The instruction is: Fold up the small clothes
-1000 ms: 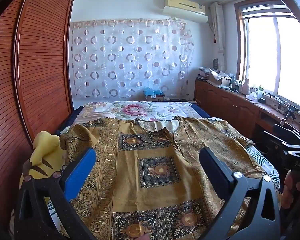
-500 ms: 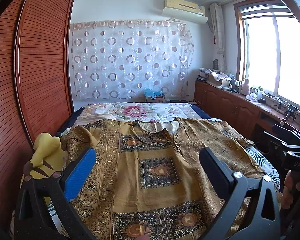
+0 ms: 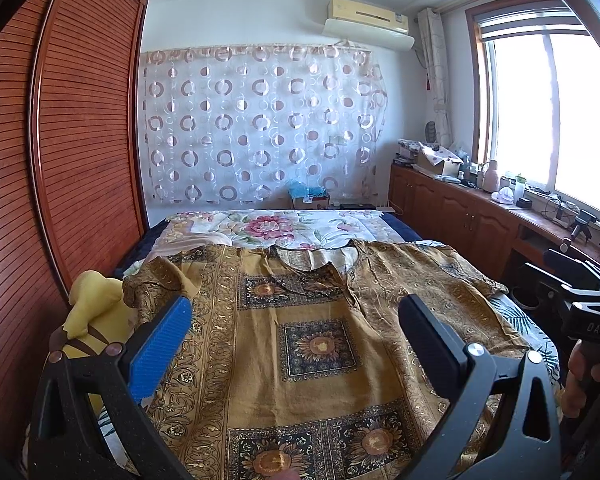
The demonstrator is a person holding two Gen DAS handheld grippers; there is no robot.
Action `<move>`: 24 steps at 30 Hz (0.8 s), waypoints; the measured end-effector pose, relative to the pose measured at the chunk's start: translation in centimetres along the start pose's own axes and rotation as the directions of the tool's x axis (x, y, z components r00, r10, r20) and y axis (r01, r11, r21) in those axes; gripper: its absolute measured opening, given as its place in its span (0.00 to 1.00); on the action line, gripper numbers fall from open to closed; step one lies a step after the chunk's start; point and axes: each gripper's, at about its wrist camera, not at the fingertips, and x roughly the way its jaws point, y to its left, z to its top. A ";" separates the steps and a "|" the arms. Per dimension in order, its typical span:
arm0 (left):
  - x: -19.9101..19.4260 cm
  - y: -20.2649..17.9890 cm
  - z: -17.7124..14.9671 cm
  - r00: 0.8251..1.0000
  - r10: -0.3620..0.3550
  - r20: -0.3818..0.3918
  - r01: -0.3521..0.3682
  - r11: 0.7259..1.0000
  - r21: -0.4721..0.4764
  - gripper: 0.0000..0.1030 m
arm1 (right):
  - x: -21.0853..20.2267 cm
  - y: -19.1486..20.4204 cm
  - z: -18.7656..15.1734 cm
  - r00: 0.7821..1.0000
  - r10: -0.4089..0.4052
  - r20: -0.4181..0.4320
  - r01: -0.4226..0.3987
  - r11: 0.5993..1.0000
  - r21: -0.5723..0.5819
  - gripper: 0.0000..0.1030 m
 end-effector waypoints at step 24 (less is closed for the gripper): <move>0.1 0.2 0.0 1.000 -0.002 0.000 0.002 1.000 -0.011 1.00 | 0.0 -0.1 -0.1 1.000 0.001 0.003 -0.001 1.000 0.006 1.00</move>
